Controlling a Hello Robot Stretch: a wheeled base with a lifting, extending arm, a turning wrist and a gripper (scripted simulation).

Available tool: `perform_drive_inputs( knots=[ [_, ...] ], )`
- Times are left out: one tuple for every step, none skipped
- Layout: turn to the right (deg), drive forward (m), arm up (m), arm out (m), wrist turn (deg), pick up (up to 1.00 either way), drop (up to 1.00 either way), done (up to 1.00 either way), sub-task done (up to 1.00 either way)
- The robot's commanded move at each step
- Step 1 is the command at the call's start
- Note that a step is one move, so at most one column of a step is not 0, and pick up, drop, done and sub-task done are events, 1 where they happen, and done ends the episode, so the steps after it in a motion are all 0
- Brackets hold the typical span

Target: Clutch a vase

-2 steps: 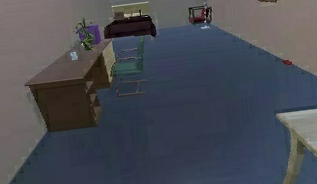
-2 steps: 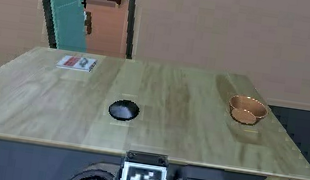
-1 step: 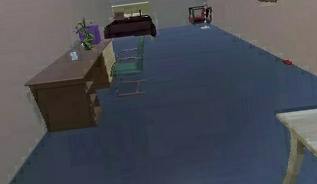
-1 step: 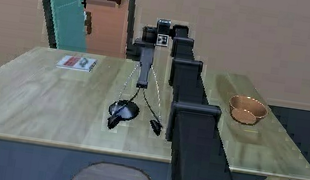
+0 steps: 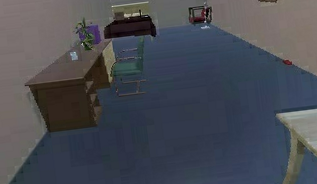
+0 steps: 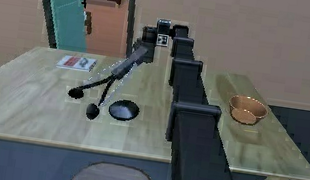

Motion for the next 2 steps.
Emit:
perform_drive_inputs(
  knots=[
    [0.0, 0.0, 0.0, 0.0, 45.0, 0.0, 0.0, 0.0, 0.0],
    [0.0, 0.0, 0.0, 0.0, 45.0, 0.0, 0.0, 0.0, 0.0]
  ],
)
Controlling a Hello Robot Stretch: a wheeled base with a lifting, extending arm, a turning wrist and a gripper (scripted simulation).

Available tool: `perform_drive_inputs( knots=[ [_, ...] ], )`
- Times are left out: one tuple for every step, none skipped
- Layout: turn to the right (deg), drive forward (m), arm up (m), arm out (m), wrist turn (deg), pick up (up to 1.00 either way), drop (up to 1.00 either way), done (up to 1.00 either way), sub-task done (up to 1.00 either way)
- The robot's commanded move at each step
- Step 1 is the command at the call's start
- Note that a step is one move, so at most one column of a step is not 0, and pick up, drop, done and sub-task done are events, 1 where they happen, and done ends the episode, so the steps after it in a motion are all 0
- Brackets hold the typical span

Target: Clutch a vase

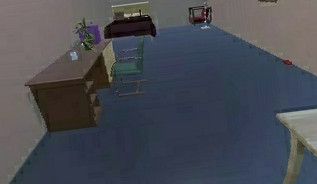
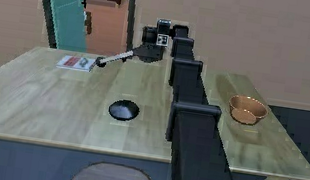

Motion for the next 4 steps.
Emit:
perform_drive_inputs(
  knots=[
    [0.0, 0.0, 0.0, 0.0, 21.0, 0.0, 0.0, 0.0, 0.0],
    [0.0, 0.0, -0.3, 0.0, 0.0, 0.0, 0.0, 0.0, 0.0],
    [0.0, 0.0, 0.0, 0.0, 0.0, 1.0, 0.0, 0.0, 0.0],
    [0.0, 0.0, 0.1, 0.0, 0.0, 0.0, 0.0, 0.0, 0.0]
  ],
)
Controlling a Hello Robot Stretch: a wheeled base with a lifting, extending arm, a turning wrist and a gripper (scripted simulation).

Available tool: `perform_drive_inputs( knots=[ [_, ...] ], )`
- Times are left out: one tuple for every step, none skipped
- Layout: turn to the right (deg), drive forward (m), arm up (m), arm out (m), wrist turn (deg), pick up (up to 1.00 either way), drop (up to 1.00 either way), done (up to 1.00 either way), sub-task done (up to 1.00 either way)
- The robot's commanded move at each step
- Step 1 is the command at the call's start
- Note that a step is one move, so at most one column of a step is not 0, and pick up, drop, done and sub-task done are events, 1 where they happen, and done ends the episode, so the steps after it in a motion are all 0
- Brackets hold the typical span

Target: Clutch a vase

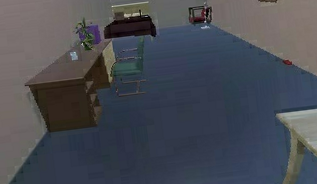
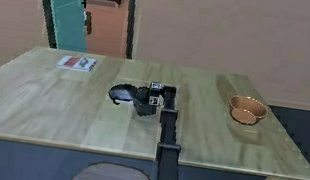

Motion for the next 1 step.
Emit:
perform_drive_inputs(
  knots=[
    [0.0, 0.0, 0.0, 0.0, 0.0, 0.0, 0.0, 1.0, 0.0]
  ],
)
